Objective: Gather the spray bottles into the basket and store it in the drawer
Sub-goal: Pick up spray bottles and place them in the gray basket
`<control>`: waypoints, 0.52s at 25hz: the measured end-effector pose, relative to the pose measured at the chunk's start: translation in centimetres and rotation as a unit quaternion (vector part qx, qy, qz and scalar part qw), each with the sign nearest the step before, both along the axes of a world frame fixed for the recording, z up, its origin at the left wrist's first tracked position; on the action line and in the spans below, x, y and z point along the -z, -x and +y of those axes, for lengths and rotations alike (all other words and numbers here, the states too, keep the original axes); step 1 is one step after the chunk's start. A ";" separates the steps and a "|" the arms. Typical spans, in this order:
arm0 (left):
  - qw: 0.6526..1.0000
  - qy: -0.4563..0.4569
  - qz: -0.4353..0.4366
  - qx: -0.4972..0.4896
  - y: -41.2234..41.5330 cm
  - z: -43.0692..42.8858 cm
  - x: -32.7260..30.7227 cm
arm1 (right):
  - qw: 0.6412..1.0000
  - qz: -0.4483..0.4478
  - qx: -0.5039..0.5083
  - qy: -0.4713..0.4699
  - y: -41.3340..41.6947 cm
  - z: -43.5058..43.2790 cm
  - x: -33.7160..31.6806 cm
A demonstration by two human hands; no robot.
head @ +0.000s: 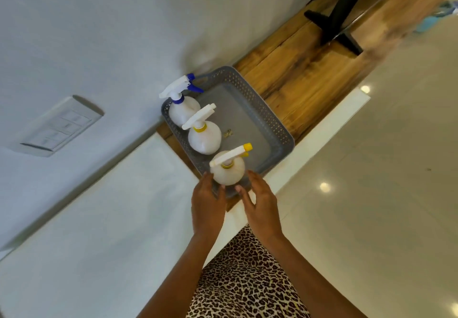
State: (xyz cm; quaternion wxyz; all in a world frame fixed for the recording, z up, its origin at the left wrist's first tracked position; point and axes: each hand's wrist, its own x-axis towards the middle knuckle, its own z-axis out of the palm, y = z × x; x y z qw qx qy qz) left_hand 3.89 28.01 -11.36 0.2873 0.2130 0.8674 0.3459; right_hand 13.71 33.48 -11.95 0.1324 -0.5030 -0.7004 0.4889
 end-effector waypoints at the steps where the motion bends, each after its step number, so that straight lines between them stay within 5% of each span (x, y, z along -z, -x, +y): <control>1: 1.000 0.014 0.018 0.009 -0.8 -0.9 -0.6 | 1.000 -0.008 0.005 -0.010 -1.1 -0.6 -0.6; 7: 0.972 0.045 0.100 0.208 -7.4 -5.7 -3.9 | 0.987 -0.016 0.137 -0.079 -8.8 -5.9 -3.5; 13: 0.879 0.000 0.193 0.436 -17.0 -6.5 -5.5 | 0.945 -0.041 0.313 -0.082 -19.8 -12.3 -5.0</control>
